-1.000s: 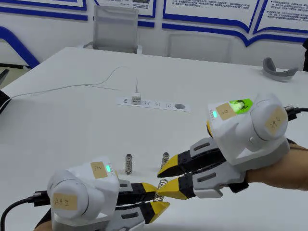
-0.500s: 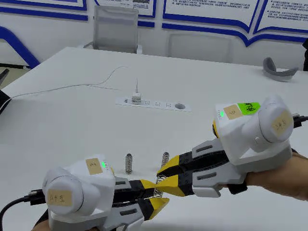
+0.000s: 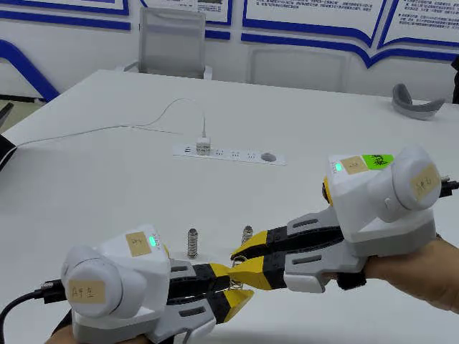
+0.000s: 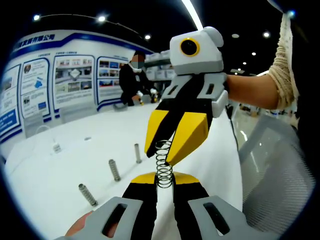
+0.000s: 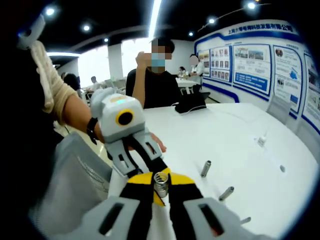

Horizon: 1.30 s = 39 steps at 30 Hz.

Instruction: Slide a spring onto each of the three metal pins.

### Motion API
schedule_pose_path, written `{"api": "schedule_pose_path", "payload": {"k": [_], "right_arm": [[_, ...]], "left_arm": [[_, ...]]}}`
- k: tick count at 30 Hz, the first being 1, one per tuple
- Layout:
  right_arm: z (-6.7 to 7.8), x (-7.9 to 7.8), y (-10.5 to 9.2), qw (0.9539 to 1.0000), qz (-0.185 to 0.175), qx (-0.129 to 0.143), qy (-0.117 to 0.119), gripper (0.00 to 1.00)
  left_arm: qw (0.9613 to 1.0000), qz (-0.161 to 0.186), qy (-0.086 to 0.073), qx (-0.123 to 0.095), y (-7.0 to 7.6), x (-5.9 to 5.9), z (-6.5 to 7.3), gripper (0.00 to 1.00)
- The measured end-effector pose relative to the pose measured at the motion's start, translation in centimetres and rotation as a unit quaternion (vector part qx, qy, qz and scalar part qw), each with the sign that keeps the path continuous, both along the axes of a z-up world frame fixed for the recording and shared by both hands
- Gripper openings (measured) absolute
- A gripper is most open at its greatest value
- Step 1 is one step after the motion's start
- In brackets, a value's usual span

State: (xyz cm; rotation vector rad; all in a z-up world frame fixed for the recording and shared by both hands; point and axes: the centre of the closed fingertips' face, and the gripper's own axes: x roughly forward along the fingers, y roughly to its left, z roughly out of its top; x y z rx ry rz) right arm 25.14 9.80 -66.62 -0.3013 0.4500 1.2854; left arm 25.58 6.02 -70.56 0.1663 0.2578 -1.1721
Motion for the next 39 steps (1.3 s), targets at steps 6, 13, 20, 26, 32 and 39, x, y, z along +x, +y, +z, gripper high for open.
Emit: {"api": "schedule_pose_path", "payload": {"k": [6,13,20,26,32,39], "right_arm": [[0.0,0.0,0.1,0.9999,0.003,-0.003,-0.011,0.12],[0.4,0.5,-0.2,0.9999,-0.007,0.001,-0.014,0.12],[0.6,0.8,-0.8,0.9998,-0.014,0.001,-0.015,0.12],[0.9,1.4,-1.8,0.9994,-0.029,0.003,-0.020,0.12],[1.2,2.1,-3.0,0.9985,-0.048,0.004,-0.025,0.12],[1.9,3.1,-4.4,0.9965,-0.075,0.009,-0.034,0.12]], "left_arm": [[1.0000,0.001,-0.003,0.001,0.0,0.0,0.0,0.11],[1.0000,0.005,-0.004,-0.003,0.0,0.2,0.3,0.14],[1.0000,0.008,-0.001,-0.004,0.0,0.2,0.2,0.24],[0.9999,0.014,-0.001,-0.004,0.2,0.4,0.2,0.32],[0.9998,0.020,0.001,0.000,0.7,0.4,0.0,0.40],[0.9997,0.023,-0.002,0.005,1.1,0.2,0.0,0.46]]}}
